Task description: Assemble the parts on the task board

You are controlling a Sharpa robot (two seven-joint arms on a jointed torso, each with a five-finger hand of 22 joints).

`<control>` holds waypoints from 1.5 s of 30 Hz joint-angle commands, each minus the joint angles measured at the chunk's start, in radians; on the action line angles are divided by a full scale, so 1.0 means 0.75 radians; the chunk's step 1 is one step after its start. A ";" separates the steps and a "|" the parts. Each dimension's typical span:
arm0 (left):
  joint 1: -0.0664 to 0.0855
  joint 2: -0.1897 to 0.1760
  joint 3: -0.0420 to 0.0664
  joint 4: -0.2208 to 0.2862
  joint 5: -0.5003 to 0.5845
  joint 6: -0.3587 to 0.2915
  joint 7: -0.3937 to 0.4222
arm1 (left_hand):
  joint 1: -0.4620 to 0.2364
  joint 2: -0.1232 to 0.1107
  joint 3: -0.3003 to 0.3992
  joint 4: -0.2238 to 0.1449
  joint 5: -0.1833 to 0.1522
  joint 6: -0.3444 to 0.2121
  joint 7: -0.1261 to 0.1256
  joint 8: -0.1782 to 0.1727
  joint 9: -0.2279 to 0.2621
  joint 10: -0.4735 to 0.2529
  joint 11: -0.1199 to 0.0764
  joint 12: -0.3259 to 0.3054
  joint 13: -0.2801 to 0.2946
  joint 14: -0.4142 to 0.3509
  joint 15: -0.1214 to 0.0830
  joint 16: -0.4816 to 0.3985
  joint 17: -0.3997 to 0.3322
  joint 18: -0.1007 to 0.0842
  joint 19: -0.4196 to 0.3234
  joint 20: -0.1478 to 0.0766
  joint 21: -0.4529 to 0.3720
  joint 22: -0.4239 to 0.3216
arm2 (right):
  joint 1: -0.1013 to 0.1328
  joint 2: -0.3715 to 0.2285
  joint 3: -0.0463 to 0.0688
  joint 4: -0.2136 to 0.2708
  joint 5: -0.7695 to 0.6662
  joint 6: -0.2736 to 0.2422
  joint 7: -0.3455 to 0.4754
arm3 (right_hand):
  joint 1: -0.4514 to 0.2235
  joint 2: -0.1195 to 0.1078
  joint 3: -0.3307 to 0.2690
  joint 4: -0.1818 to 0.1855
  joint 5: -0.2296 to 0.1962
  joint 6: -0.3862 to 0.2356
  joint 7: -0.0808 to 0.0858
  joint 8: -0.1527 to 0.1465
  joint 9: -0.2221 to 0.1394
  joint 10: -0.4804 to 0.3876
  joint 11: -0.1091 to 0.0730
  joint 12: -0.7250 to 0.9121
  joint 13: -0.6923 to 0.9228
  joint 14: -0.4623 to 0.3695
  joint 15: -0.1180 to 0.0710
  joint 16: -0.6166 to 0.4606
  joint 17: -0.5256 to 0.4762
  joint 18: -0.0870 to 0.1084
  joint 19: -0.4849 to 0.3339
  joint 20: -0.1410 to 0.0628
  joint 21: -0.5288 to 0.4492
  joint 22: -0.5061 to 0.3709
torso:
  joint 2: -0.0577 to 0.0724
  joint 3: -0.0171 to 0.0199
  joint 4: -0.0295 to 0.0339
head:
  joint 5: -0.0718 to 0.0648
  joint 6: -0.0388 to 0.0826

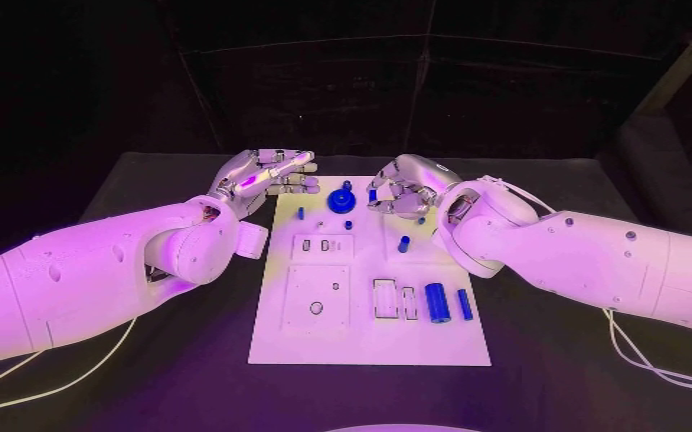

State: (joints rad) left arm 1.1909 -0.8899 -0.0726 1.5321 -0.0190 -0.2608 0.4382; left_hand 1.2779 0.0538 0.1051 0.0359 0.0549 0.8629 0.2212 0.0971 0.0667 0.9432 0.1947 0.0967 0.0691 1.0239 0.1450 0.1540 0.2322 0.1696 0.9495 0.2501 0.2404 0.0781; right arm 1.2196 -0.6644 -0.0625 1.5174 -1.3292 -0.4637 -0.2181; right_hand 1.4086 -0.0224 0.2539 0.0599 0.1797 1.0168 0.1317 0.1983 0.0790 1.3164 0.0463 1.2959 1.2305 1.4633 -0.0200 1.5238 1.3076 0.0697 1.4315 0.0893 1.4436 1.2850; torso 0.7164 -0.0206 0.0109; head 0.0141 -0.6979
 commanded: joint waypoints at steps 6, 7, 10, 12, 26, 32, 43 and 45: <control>0.006 0.002 0.001 -0.026 -0.005 0.001 0.014 | 0.004 0.007 -0.001 -0.009 0.002 -0.001 0.024 -0.002 0.000 0.005 -0.003 -0.003 -0.001 -0.005 0.000 -0.009 0.002 0.017 0.003 0.000 -0.008 -0.001 | -0.027 0.119 -0.001 -0.027 -0.164 0.020 -0.139 | -0.009 0.003 0.007 -0.002 -0.003 -0.002 -0.003 0.004 0.001 -0.004 -0.001 -0.006 0.000 0.110 -0.009 -0.004 0.200 -0.015 0.001 -0.011 0.002 -0.001 | 0.001 -0.0018 -0.0004 | 0.029 -0.011; 0.006 0.003 0.001 -0.027 -0.005 -0.002 0.015 | 0.004 0.007 -0.001 -0.009 0.002 0.000 0.024 -0.002 0.000 0.006 -0.003 -0.003 0.000 -0.005 0.000 -0.010 0.002 0.016 0.003 0.000 -0.008 -0.001 | -0.032 0.133 -0.001 -0.031 -0.174 0.026 -0.145 | -0.009 0.003 0.007 -0.002 -0.003 -0.002 -0.003 0.004 0.001 -0.004 -0.001 -0.006 0.000 0.110 -0.009 -0.004 0.200 -0.015 0.001 -0.011 0.002 -0.001 | 0.001 -0.0003 -0.0005 | 0.031 -0.012; 0.007 0.004 0.001 -0.030 -0.005 -0.008 0.022 | 0.004 0.007 -0.001 -0.009 0.002 0.000 0.024 -0.002 0.000 0.006 -0.003 -0.003 0.000 -0.005 0.000 -0.010 0.002 0.016 0.003 0.000 -0.008 -0.001 | -0.044 0.165 -0.001 -0.043 -0.192 0.045 -0.159 | -0.009 0.003 0.007 -0.003 -0.003 -0.002 -0.002 0.004 0.001 -0.004 -0.001 -0.006 0.000 0.110 -0.009 -0.004 0.200 -0.015 0.001 -0.011 0.002 -0.001 | 0.002 0.0002 0.0009 | 0.035 -0.014; 0.007 0.004 0.001 -0.030 -0.005 -0.013 0.029 | 0.005 0.008 -0.001 -0.011 0.002 0.001 0.023 -0.001 0.000 0.007 -0.004 -0.002 0.000 -0.006 0.000 -0.010 0.002 0.016 0.003 0.000 -0.009 -0.002 | -0.055 0.186 -0.002 -0.051 -0.201 0.061 -0.174 | -0.010 0.001 0.008 -0.004 -0.001 -0.005 -0.001 0.003 0.000 -0.005 -0.001 -0.007 -0.001 0.110 -0.009 -0.004 0.201 -0.015 0.001 -0.012 0.002 -0.002 | 0.002 0.0017 -0.0004 | 0.036 -0.014; 0.007 0.002 0.001 -0.026 -0.004 -0.028 0.048 | 0.005 0.008 -0.002 -0.012 0.002 0.002 0.023 -0.001 0.001 0.009 -0.004 -0.001 0.000 -0.006 0.000 -0.011 0.003 0.016 0.003 0.000 -0.009 -0.002 | -0.116 0.264 -0.002 -0.089 -0.254 0.085 -0.236 | -0.016 -0.002 0.009 -0.004 0.004 -0.008 0.000 0.002 -0.002 -0.004 0.001 -0.007 0.000 0.110 -0.008 -0.004 0.201 -0.015 0.000 -0.011 0.002 -0.002 | 0.002 0.0036 -0.0027 | 0.044 -0.029; 0.007 0.004 0.001 -0.027 -0.004 -0.021 0.044 | 0.005 0.008 -0.002 -0.012 0.002 0.002 0.023 -0.001 0.001 0.009 -0.004 -0.001 0.000 -0.006 0.000 -0.011 0.003 0.016 0.003 0.000 -0.009 -0.002 | -0.127 0.268 -0.002 -0.096 -0.261 0.098 -0.235 | -0.023 -0.009 0.007 -0.004 0.006 -0.010 0.001 0.002 -0.003 -0.005 0.002 -0.008 0.000 0.111 -0.008 -0.003 0.202 -0.015 0.001 -0.011 0.002 -0.001 | 0.001 0.0035 -0.0034 | 0.048 -0.035; 0.007 0.010 0.001 -0.031 -0.004 -0.002 0.029 | 0.005 0.008 -0.002 -0.013 0.002 0.003 0.022 0.000 0.001 0.010 -0.005 -0.001 0.000 -0.007 0.000 -0.011 0.003 0.017 0.002 0.000 -0.009 -0.002 | -0.136 0.277 -0.002 -0.105 -0.264 0.125 -0.236 | -0.033 -0.017 0.004 -0.003 0.005 -0.015 0.003 0.001 -0.005 -0.008 0.004 -0.010 -0.003 0.111 -0.006 -0.003 0.203 -0.015 0.001 -0.010 0.002 -0.001 | 0.001 0.0033 -0.0020 | 0.048 -0.039; 0.007 0.011 0.001 -0.031 -0.004 -0.001 0.027 | 0.005 0.008 -0.003 -0.013 0.002 0.003 0.022 0.000 0.001 0.010 -0.005 -0.001 0.000 -0.007 0.000 -0.012 0.003 0.017 0.002 0.000 -0.010 -0.002 | -0.137 0.279 -0.003 -0.106 -0.264 0.132 -0.236 | -0.036 -0.018 0.003 -0.002 0.004 -0.016 0.004 0.000 -0.005 -0.009 0.004 -0.012 -0.004 0.111 -0.006 -0.004 0.202 -0.015 0.000 -0.010 0.001 -0.003 | 0.001 0.0035 -0.0023 | 0.049 -0.040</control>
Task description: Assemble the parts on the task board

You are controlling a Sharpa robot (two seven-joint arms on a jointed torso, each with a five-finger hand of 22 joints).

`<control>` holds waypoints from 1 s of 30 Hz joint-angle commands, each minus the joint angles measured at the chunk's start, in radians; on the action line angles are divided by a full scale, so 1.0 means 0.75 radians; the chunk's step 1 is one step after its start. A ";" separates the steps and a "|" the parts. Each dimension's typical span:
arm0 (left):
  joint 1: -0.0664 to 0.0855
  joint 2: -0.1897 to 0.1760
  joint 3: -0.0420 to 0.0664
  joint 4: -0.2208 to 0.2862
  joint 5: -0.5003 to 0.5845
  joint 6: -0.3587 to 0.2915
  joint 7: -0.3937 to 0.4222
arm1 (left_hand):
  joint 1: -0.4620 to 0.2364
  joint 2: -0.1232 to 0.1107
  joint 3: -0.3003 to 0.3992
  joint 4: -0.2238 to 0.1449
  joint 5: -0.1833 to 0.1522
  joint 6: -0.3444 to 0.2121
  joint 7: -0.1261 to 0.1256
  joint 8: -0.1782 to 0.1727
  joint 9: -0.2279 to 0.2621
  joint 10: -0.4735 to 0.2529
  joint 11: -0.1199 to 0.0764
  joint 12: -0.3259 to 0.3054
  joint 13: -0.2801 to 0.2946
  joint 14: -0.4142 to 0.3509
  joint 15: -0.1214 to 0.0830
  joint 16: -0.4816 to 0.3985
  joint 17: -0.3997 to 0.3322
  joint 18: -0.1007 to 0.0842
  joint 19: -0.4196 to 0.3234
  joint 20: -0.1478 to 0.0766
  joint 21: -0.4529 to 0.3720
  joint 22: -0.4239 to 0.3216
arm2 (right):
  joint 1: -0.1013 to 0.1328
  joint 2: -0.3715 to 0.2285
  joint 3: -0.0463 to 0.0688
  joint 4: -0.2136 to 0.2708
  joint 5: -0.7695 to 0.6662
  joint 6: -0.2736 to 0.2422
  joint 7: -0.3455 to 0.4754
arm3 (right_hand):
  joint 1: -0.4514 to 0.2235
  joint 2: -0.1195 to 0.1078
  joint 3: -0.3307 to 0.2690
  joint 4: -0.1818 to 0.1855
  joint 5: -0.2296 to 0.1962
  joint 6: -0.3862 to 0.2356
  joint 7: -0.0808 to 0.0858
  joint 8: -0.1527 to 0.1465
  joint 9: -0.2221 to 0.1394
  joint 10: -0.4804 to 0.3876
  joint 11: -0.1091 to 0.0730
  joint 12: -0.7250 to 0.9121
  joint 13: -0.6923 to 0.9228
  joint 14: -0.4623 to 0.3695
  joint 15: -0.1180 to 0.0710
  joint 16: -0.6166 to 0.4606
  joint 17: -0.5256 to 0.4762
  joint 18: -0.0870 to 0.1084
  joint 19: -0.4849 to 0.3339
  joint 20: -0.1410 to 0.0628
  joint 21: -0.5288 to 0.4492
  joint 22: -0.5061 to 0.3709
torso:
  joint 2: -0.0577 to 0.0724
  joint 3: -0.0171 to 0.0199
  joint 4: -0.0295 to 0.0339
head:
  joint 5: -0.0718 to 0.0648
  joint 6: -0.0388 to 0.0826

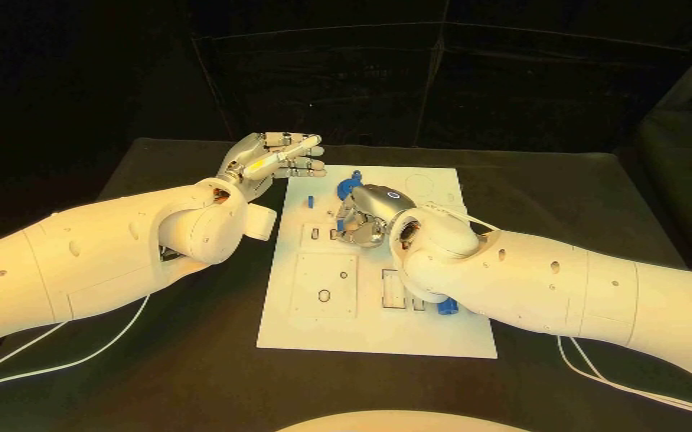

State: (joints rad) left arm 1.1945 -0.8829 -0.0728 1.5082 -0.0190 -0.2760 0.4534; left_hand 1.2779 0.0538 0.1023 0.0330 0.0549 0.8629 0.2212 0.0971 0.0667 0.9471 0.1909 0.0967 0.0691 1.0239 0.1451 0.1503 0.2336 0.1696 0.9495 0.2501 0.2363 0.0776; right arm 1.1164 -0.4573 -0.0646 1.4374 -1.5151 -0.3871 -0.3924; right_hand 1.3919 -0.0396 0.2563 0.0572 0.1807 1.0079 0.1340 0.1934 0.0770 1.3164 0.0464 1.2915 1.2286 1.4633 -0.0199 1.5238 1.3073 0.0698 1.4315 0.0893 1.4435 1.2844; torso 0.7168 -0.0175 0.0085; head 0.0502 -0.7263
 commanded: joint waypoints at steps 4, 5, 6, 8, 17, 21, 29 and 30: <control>0.002 0.003 0.001 0.000 -0.004 0.022 0.006 | 0.005 0.008 0.001 -0.009 0.002 0.003 0.022 0.000 0.001 0.005 0.000 -0.001 0.000 -0.007 0.000 -0.007 0.001 0.017 0.002 0.000 -0.004 -0.002 | -0.002 0.003 0.000 0.002 -0.016 0.040 -0.001 | -0.019 0.001 -0.002 0.003 0.002 -0.006 0.002 0.006 -0.003 -0.011 0.005 -0.007 -0.003 0.111 -0.005 -0.004 0.201 -0.015 0.000 -0.009 0.001 -0.002 | 0.000 -0.0007 0.0006 | 0.001 -0.003; 0.002 0.003 0.001 0.000 -0.004 0.022 0.005 | 0.005 0.008 0.001 -0.009 0.002 0.003 0.022 0.000 0.001 0.005 0.000 -0.001 0.000 -0.007 0.000 -0.007 0.001 0.017 0.002 0.000 -0.004 -0.002 | -0.002 0.003 -0.001 0.002 -0.016 0.042 0.000 | -0.019 0.001 -0.002 0.003 0.002 -0.006 0.002 0.006 -0.003 -0.011 0.005 -0.007 -0.003 0.111 -0.005 -0.004 0.201 -0.015 0.000 -0.009 0.001 -0.002 | 0.000 -0.0007 0.0003 | 0.001 -0.003; 0.002 0.003 0.001 0.000 -0.004 0.022 0.005 | 0.005 0.008 0.001 -0.009 0.002 0.003 0.022 0.000 0.001 0.005 0.000 -0.001 0.000 -0.007 0.000 -0.007 0.001 0.017 0.002 0.000 -0.004 -0.002 | -0.002 0.003 -0.001 0.002 -0.016 0.045 0.001 | -0.019 0.001 -0.002 0.003 0.002 -0.006 0.002 0.006 -0.003 -0.011 0.005 -0.007 -0.003 0.111 -0.005 -0.004 0.201 -0.015 0.000 -0.009 0.001 -0.002 | 0.000 -0.0007 0.0002 | 0.001 -0.003; 0.002 0.003 0.001 0.001 -0.004 0.023 0.005 | 0.005 0.008 0.001 -0.009 0.002 0.003 0.022 0.000 0.001 0.005 0.000 -0.001 0.000 -0.007 0.000 -0.007 0.001 0.017 0.002 0.000 -0.004 -0.002 | -0.003 0.003 -0.001 0.003 -0.016 0.050 0.001 | -0.019 0.001 -0.002 0.003 0.002 -0.006 0.002 0.006 -0.003 -0.011 0.005 -0.007 -0.003 0.111 -0.005 -0.004 0.201 -0.015 0.000 -0.009 0.001 -0.002 | 0.000 -0.0012 0.0007 | 0.001 -0.005; 0.002 0.003 0.001 0.002 -0.004 0.024 0.004 | 0.005 0.008 0.001 -0.009 0.002 0.003 0.022 0.000 0.001 0.005 0.000 -0.001 0.000 -0.007 0.000 -0.007 0.001 0.017 0.002 0.000 -0.004 -0.002 | -0.004 -0.008 -0.003 0.011 -0.017 0.078 -0.005 | -0.022 -0.001 -0.003 0.003 0.001 -0.007 0.002 0.006 -0.004 -0.010 0.005 -0.007 -0.002 0.111 -0.005 -0.004 0.201 -0.015 0.001 -0.009 0.001 -0.001 | 0.000 -0.0014 0.0008 | 0.001 -0.009; 0.002 0.003 0.001 0.002 -0.004 0.024 0.004 | 0.005 0.008 0.001 -0.009 0.002 0.003 0.022 0.000 0.001 0.005 0.000 -0.001 0.000 -0.007 0.000 -0.007 0.001 0.017 0.002 0.000 -0.004 -0.002 | -0.005 -0.015 -0.003 0.013 -0.018 0.089 -0.011 | -0.028 -0.004 -0.004 0.005 0.000 -0.012 0.003 0.004 -0.005 -0.013 0.006 -0.010 -0.005 0.110 -0.004 -0.005 0.200 -0.015 0.001 -0.008 0.001 -0.001 | 0.000 -0.0011 0.0005 | 0.001 -0.009; 0.002 0.003 0.001 0.000 -0.004 0.024 0.004 | 0.005 0.008 0.001 -0.009 0.002 0.003 0.022 0.000 0.001 0.005 0.000 -0.001 0.000 -0.007 0.000 -0.007 0.001 0.017 0.002 0.000 -0.004 -0.002 | -0.006 -0.027 -0.004 0.017 -0.023 0.099 -0.016 | -0.030 -0.005 -0.004 0.005 0.000 -0.015 0.004 0.003 -0.006 -0.015 0.007 -0.011 -0.006 0.110 -0.004 -0.006 0.199 -0.015 0.001 -0.008 0.001 -0.002 | 0.000 -0.0005 -0.0001 | 0.001 -0.010; 0.002 0.003 0.001 0.000 -0.004 0.024 0.004 | 0.005 0.008 0.001 -0.009 0.002 0.003 0.022 0.000 0.001 0.005 0.000 -0.001 0.000 -0.007 0.000 -0.007 0.001 0.017 0.002 0.000 -0.004 -0.002 | -0.006 -0.027 -0.004 0.017 -0.023 0.100 -0.016 | -0.030 -0.005 -0.004 0.005 0.000 -0.015 0.004 0.003 -0.006 -0.015 0.007 -0.011 -0.006 0.110 -0.004 -0.006 0.199 -0.015 0.001 -0.008 0.001 -0.002 | 0.000 -0.0008 0.0003 | 0.001 -0.010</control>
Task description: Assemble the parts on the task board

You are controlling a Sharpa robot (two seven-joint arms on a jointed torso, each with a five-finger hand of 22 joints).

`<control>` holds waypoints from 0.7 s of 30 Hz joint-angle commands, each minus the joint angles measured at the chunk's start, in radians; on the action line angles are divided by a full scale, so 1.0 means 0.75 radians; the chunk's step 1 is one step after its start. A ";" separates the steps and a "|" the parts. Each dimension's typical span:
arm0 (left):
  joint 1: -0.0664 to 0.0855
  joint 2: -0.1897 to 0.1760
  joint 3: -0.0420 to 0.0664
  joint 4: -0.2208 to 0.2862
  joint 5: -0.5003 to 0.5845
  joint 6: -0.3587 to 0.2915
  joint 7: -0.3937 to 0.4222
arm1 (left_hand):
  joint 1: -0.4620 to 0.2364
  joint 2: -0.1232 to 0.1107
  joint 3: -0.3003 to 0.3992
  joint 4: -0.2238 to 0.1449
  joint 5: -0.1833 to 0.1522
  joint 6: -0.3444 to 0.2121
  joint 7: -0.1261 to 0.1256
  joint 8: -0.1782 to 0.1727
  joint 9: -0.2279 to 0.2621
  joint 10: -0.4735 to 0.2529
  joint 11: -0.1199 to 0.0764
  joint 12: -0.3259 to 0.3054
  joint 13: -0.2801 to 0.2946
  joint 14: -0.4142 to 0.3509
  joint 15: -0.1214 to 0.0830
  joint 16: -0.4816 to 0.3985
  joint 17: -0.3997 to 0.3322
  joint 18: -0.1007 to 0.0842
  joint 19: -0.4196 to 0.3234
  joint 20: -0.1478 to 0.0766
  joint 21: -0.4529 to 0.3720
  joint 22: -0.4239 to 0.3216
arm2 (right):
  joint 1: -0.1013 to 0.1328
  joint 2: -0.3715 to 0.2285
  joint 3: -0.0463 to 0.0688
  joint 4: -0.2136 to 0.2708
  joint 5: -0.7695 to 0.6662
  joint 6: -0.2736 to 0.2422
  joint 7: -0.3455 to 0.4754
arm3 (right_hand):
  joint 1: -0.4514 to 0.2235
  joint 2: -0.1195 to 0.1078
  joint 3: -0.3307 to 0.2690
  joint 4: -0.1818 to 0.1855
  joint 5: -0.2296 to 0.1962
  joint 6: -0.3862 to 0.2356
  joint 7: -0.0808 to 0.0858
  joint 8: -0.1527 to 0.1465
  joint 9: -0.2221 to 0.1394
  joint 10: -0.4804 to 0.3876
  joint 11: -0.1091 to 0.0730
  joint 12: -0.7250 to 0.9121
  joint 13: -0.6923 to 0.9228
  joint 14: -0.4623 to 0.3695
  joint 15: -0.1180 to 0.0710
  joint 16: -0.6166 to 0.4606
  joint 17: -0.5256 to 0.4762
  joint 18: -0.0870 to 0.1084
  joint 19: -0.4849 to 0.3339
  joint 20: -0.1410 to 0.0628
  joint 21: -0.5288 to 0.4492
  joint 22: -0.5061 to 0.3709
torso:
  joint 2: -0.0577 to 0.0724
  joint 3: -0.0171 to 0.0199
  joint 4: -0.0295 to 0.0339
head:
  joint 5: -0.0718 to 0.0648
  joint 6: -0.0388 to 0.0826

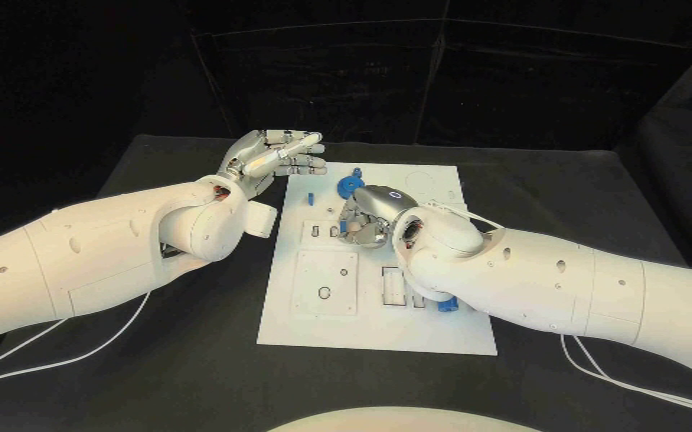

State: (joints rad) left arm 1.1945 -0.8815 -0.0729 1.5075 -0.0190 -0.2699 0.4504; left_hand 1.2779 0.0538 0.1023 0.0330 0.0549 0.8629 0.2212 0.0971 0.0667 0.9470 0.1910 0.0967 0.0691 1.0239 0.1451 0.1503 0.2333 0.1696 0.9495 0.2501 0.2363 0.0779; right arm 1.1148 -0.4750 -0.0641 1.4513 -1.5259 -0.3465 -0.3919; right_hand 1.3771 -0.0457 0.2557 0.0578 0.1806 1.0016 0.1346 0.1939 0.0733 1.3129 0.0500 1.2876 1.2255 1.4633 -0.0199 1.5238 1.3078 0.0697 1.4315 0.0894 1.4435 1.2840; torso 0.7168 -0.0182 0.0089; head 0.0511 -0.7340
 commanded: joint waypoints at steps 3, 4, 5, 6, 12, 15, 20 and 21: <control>0.002 0.001 0.001 0.000 -0.004 0.016 0.008 | 0.005 0.008 0.001 -0.009 0.002 0.003 0.022 0.000 0.001 0.005 0.000 -0.001 0.000 -0.007 0.000 -0.007 0.002 0.017 0.002 0.000 -0.004 -0.002 | -0.004 -0.004 -0.005 0.000 -0.011 0.048 -0.017 | -0.010 0.003 -0.004 0.004 0.000 -0.007 0.003 0.002 -0.001 -0.010 0.002 -0.006 -0.002 0.110 -0.004 -0.006 0.198 -0.015 0.001 -0.008 0.001 -0.001 | 0.000 -0.0001 0.0004 | -0.001 -0.001; 0.002 0.001 0.001 0.000 -0.004 0.016 0.008 | 0.005 0.008 0.001 -0.009 0.002 0.003 0.022 0.000 0.001 0.005 0.000 -0.001 0.000 -0.007 0.000 -0.007 0.002 0.017 0.002 0.000 -0.004 -0.002 | -0.004 -0.004 -0.005 0.001 -0.012 0.048 -0.018 | -0.010 0.003 -0.004 0.004 0.000 -0.007 0.003 0.002 -0.001 -0.010 0.002 -0.006 -0.002 0.110 -0.004 -0.006 0.198 -0.015 0.001 -0.008 0.001 -0.001 | 0.001 0.0000 0.0001 | -0.001 -0.001; 0.002 0.001 0.001 0.000 -0.004 0.016 0.008 | 0.005 0.008 0.001 -0.009 0.002 0.003 0.022 0.000 0.001 0.005 0.000 -0.001 0.000 -0.007 0.000 -0.007 0.002 0.017 0.002 0.000 -0.004 -0.002 | -0.004 -0.004 -0.005 0.002 -0.013 0.049 -0.018 | -0.010 0.003 -0.004 0.004 0.000 -0.007 0.003 0.002 -0.001 -0.010 0.002 -0.006 -0.002 0.110 -0.004 -0.006 0.198 -0.015 0.001 -0.008 0.001 -0.001 | 0.000 -0.0001 0.0001 | -0.001 -0.001; 0.002 0.001 0.001 0.000 -0.004 0.016 0.008 | 0.005 0.008 0.001 -0.009 0.002 0.003 0.022 0.000 0.001 0.005 0.000 -0.001 0.000 -0.007 0.000 -0.007 0.002 0.017 0.002 0.000 -0.004 -0.002 | -0.004 -0.004 -0.005 0.003 -0.014 0.050 -0.018 | -0.011 0.002 -0.004 0.004 0.000 -0.007 0.004 0.002 -0.001 -0.010 0.002 -0.006 -0.002 0.110 -0.004 -0.006 0.198 -0.015 0.000 -0.008 0.000 -0.002 | 0.000 -0.0001 0.0001 | -0.001 -0.001; 0.002 0.001 0.001 0.002 -0.004 0.016 0.008 | 0.005 0.008 0.001 -0.009 0.002 0.003 0.022 0.000 0.001 0.005 0.000 -0.001 0.000 -0.007 0.000 -0.007 0.002 0.017 0.002 0.000 -0.004 -0.002 | -0.005 -0.003 -0.005 0.005 -0.016 0.057 -0.019 | -0.020 -0.006 -0.007 0.006 -0.002 -0.019 0.007 -0.004 -0.004 -0.016 0.005 -0.011 -0.008 0.110 -0.001 -0.006 0.198 -0.015 0.000 -0.006 -0.001 -0.003 | 0.000 -0.0007 0.0007 | -0.002 -0.001; 0.002 0.001 0.001 0.002 -0.004 0.016 0.008 | 0.004 0.009 0.000 -0.010 0.002 0.003 0.022 -0.001 0.000 0.005 0.000 -0.001 0.000 -0.008 0.000 -0.008 0.003 0.017 0.002 0.000 -0.005 -0.002 | -0.006 -0.001 -0.005 0.004 -0.017 0.063 -0.017 | -0.029 -0.014 -0.010 0.007 -0.004 -0.035 0.013 -0.013 -0.008 -0.027 0.010 -0.022 -0.018 0.110 0.002 -0.007 0.197 -0.015 0.000 -0.003 -0.001 -0.003 | 0.000 -0.0006 0.0002 | -0.002 -0.001; 0.002 0.002 0.001 0.003 -0.004 0.016 0.008 | 0.003 0.009 0.000 -0.010 0.002 0.003 0.022 -0.001 0.000 0.005 0.000 -0.001 0.000 -0.008 0.000 -0.008 0.003 0.017 0.002 0.000 -0.005 -0.002 | -0.006 0.002 -0.005 0.002 -0.017 0.066 -0.016 | -0.053 -0.041 -0.025 0.013 0.008 -0.068 0.023 -0.031 -0.011 -0.043 0.020 -0.037 -0.034 0.109 0.010 -0.009 0.193 -0.015 -0.002 0.003 -0.003 -0.006 | 0.000 -0.0006 0.0013 | -0.004 0.000; 0.002 0.002 0.001 0.003 -0.004 0.017 0.008 | 0.003 0.009 0.000 -0.010 0.002 0.003 0.022 -0.001 0.000 0.005 0.000 -0.001 0.000 -0.008 0.000 -0.008 0.003 0.017 0.002 0.000 -0.005 -0.002 | -0.006 0.003 -0.005 0.001 -0.017 0.065 -0.016 | -0.059 -0.047 -0.029 0.015 0.010 -0.077 0.026 -0.036 -0.012 -0.047 0.022 -0.040 -0.038 0.108 0.012 -0.010 0.192 -0.014 -0.002 0.006 -0.004 -0.007 | 0.000 -0.0006 0.0013 | -0.004 0.000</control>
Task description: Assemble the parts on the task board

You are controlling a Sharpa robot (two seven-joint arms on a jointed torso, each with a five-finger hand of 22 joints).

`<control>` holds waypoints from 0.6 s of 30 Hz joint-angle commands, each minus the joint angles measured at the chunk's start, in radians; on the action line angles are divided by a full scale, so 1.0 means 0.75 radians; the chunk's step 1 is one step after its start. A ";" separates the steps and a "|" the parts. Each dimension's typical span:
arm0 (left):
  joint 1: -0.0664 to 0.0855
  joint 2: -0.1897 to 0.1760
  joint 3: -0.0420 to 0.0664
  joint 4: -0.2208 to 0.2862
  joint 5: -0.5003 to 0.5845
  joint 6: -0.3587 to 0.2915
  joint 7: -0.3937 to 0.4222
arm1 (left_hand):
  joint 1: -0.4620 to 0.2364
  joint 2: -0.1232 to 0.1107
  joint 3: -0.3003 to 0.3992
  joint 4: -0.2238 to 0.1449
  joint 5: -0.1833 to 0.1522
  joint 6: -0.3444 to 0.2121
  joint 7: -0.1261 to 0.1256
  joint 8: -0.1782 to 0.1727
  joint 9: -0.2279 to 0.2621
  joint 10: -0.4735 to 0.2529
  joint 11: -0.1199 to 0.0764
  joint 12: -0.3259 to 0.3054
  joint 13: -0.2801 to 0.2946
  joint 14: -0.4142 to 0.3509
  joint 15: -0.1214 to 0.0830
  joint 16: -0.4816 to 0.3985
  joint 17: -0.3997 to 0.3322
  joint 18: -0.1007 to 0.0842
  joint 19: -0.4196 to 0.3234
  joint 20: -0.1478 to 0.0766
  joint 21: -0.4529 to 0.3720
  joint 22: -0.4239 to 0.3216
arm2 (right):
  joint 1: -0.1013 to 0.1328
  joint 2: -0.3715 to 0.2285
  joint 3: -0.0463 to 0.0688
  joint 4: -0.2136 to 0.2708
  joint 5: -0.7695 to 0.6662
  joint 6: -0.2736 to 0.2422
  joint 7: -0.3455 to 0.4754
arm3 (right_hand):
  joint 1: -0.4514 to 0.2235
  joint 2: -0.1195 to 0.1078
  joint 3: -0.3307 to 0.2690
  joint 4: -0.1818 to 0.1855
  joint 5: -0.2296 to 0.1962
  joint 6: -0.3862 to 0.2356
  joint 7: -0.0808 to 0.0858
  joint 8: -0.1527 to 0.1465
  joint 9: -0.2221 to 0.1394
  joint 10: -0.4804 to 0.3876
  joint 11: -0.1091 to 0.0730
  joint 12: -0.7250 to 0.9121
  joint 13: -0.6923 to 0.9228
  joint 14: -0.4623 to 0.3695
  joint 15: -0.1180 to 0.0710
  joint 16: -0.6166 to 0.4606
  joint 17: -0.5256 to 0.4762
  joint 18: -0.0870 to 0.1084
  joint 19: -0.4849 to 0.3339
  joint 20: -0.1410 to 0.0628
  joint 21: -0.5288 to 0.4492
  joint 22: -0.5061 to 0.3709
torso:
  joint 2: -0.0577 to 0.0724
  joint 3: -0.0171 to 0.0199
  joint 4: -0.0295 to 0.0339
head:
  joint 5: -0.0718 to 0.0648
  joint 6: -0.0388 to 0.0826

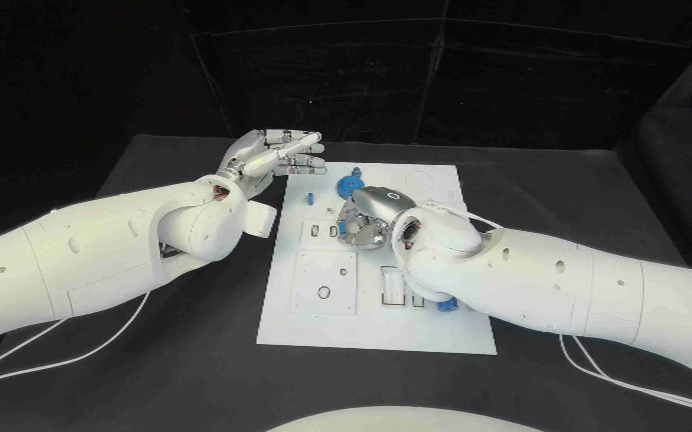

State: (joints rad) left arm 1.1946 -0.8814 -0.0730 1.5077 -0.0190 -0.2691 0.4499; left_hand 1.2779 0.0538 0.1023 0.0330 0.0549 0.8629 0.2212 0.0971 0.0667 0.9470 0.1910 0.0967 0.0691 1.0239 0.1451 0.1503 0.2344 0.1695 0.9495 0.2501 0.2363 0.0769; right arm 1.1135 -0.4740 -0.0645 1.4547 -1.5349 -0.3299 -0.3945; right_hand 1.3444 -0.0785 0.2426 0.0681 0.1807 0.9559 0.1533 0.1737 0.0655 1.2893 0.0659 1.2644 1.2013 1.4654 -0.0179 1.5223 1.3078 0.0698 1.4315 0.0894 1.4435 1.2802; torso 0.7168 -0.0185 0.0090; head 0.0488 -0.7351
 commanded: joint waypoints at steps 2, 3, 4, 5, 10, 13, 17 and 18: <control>0.002 0.003 0.001 0.003 -0.004 0.017 0.008 | 0.003 0.009 0.000 -0.010 0.002 0.003 0.022 -0.001 0.000 0.005 0.000 -0.001 0.000 -0.008 0.000 -0.008 0.001 0.017 0.002 0.000 -0.005 -0.001 | -0.004 0.002 -0.004 -0.004 -0.005 0.040 -0.016 | -0.022 -0.008 -0.016 0.004 0.011 -0.028 0.003 -0.015 -0.001 -0.021 0.004 -0.014 -0.011 0.106 0.012 -0.008 0.192 -0.014 -0.003 0.008 -0.004 -0.003 | 0.000 -0.0001 0.0007 | 0.000 0.002; 0.002 0.003 0.001 0.003 -0.004 0.017 0.008 | 0.003 0.009 0.000 -0.010 0.002 0.003 0.022 -0.001 0.000 0.005 0.000 -0.001 0.000 -0.008 0.000 -0.008 0.001 0.017 0.002 0.000 -0.005 -0.001 | -0.004 0.002 -0.004 -0.005 -0.005 0.038 -0.018 | -0.023 -0.010 -0.018 0.004 0.011 -0.033 0.005 -0.017 -0.001 -0.023 0.005 -0.016 -0.013 0.105 0.013 -0.008 0.191 -0.014 -0.003 0.009 -0.004 -0.003 | 0.000 0.0000 0.0006 | 0.000 0.002; 0.002 0.003 0.001 0.003 -0.004 0.017 0.008 | 0.003 0.009 0.000 -0.010 0.002 0.003 0.022 -0.001 0.000 0.005 0.000 -0.001 0.000 -0.008 0.000 -0.008 0.001 0.017 0.002 0.000 -0.005 -0.001 | -0.004 0.002 -0.004 -0.005 -0.005 0.038 -0.018 | -0.024 -0.010 -0.018 0.005 0.012 -0.036 0.005 -0.018 -0.001 -0.025 0.005 -0.017 -0.014 0.105 0.014 -0.009 0.190 -0.014 -0.003 0.010 -0.004 -0.003 | 0.000 -0.0001 0.0008 | 0.000 0.001; 0.002 0.003 0.001 0.002 -0.004 0.017 0.008 | 0.003 0.009 0.000 -0.010 0.002 0.003 0.022 -0.001 0.000 0.005 0.000 -0.001 0.000 -0.008 0.000 -0.008 0.001 0.017 0.002 0.000 -0.005 -0.001 | -0.004 0.002 -0.004 -0.006 -0.005 0.037 -0.019 | -0.025 -0.011 -0.019 0.005 0.012 -0.039 0.006 -0.020 -0.001 -0.026 0.006 -0.018 -0.015 0.105 0.014 -0.009 0.190 -0.014 -0.003 0.010 -0.005 -0.003 | 0.000 -0.0001 0.0008 | 0.000 0.001; 0.002 0.005 0.001 0.001 -0.004 0.018 0.007 | 0.003 0.009 0.000 -0.010 0.002 0.003 0.022 -0.001 0.000 0.005 0.000 -0.001 0.000 -0.008 0.000 -0.008 0.001 0.017 0.002 0.000 -0.005 -0.001 | -0.005 0.003 -0.005 -0.008 -0.007 0.027 -0.026 | -0.027 -0.014 -0.022 0.006 0.014 -0.046 0.008 -0.023 -0.001 -0.029 0.008 -0.020 -0.018 0.105 0.016 -0.009 0.190 -0.014 -0.004 0.012 -0.006 -0.005 | 0.000 0.0000 0.0002 | -0.002 0.003; 0.002 0.006 0.001 0.001 -0.004 0.019 0.005 | 0.003 0.009 0.000 -0.010 0.002 0.003 0.022 -0.001 0.000 0.005 0.000 -0.001 0.000 -0.008 0.000 -0.008 0.001 0.017 0.002 0.000 -0.005 -0.001 | -0.005 0.003 -0.005 -0.008 -0.009 0.016 -0.034 | -0.031 -0.015 -0.024 0.007 0.015 -0.047 0.008 -0.023 0.000 -0.030 0.008 -0.020 -0.018 0.105 0.017 -0.010 0.188 -0.014 -0.004 0.013 -0.006 -0.005 | 0.000 0.0002 0.0006 | -0.003 0.003; 0.002 0.006 0.001 0.001 -0.004 0.019 0.003 | 0.003 0.009 0.000 -0.010 0.002 0.003 0.022 -0.001 0.000 0.005 0.000 -0.001 0.000 -0.008 0.000 -0.008 0.001 0.017 0.002 0.000 -0.005 -0.001 | -0.005 0.003 -0.005 -0.008 -0.010 0.003 -0.042 | -0.034 -0.015 -0.026 0.009 0.015 -0.047 0.008 -0.023 0.000 -0.030 0.009 -0.020 -0.017 0.105 0.017 -0.010 0.189 -0.014 -0.004 0.013 -0.006 -0.005 | 0.000 0.0001 0.0005 | -0.003 0.003; 0.002 0.006 0.001 0.001 -0.004 0.019 0.003 | 0.003 0.009 0.000 -0.010 0.002 0.003 0.022 -0.001 0.000 0.005 0.000 -0.001 0.000 -0.008 0.000 -0.008 0.001 0.017 0.002 0.000 -0.005 -0.001 | -0.005 0.003 -0.005 -0.008 -0.010 0.000 -0.044 | -0.036 -0.016 -0.027 0.010 0.015 -0.047 0.008 -0.023 0.001 -0.030 0.009 -0.020 -0.017 0.105 0.017 -0.010 0.189 -0.013 -0.005 0.014 -0.006 -0.006 | 0.000 0.0001 0.0005 | -0.003 0.003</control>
State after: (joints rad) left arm 1.1946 -0.8777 -0.0730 1.5072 -0.0190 -0.2674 0.4481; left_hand 1.2779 0.0538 0.1023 0.0330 0.0549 0.8629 0.2212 0.0971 0.0667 0.9469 0.1910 0.0967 0.0691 1.0239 0.1450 0.1503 0.2343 0.1695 0.9495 0.2501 0.2363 0.0771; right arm 1.1128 -0.4708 -0.0647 1.4521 -1.5392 -0.3334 -0.4018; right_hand 1.3255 -0.0917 0.2284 0.0767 0.1887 0.9258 0.1589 0.1619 0.0656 1.2735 0.0750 1.2545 1.1888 1.4633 -0.0124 1.5196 1.3077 0.0697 1.4279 0.0930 1.4435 1.2770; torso 0.7168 -0.0185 0.0095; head 0.0463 -0.7326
